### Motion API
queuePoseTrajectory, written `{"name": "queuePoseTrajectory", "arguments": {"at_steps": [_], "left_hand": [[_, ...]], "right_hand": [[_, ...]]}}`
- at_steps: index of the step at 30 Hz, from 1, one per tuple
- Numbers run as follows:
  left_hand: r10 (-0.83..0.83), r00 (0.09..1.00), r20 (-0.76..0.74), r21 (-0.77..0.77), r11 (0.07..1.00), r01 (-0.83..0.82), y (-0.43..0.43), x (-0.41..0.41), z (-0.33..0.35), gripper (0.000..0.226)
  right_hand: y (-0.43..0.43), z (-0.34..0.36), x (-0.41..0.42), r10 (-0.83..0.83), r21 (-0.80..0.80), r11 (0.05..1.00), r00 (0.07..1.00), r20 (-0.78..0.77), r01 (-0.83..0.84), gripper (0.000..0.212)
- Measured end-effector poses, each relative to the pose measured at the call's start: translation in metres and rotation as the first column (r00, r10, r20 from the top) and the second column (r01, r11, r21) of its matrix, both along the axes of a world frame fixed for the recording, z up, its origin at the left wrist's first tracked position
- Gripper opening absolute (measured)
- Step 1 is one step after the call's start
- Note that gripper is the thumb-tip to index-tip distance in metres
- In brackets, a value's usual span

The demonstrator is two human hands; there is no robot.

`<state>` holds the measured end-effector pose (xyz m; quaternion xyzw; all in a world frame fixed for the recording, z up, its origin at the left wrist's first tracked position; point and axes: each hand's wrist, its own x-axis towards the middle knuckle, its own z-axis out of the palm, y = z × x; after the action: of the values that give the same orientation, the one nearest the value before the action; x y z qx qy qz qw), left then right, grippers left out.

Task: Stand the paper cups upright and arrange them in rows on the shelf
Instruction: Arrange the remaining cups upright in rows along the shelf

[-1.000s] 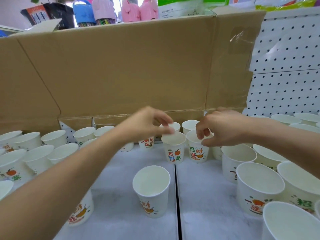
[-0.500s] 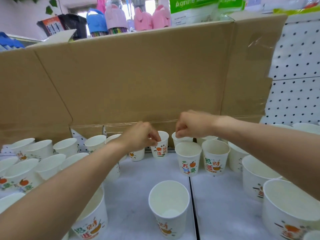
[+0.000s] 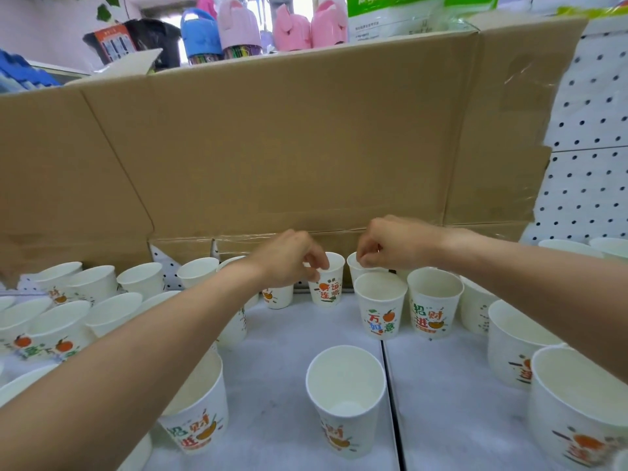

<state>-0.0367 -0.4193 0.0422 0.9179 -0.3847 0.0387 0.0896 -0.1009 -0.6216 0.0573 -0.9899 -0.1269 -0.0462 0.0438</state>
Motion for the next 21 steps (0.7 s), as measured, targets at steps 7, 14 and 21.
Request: {"name": "queuePoseTrajectory", "arguments": {"at_steps": [7,14,21], "left_hand": [[0.035,0.988,-0.151,-0.122,0.991,-0.054,0.055,-0.075,0.041,0.036],[0.27,0.955,-0.12,0.055,0.962,-0.266,0.144,-0.146,0.044,0.067],[0.345,0.938,-0.021,0.199,0.921,-0.334,0.146,-0.152,0.021,0.08]], "right_hand": [[0.016,0.019,-0.066,0.153,0.141,0.98,0.986,-0.061,-0.143,0.021],[0.052,0.028,-0.126,0.21,0.089,0.977,0.941,-0.266,-0.193,0.07],[0.076,0.017,-0.124,0.159,-0.048,0.983,0.953,-0.257,-0.177,0.073]]}}
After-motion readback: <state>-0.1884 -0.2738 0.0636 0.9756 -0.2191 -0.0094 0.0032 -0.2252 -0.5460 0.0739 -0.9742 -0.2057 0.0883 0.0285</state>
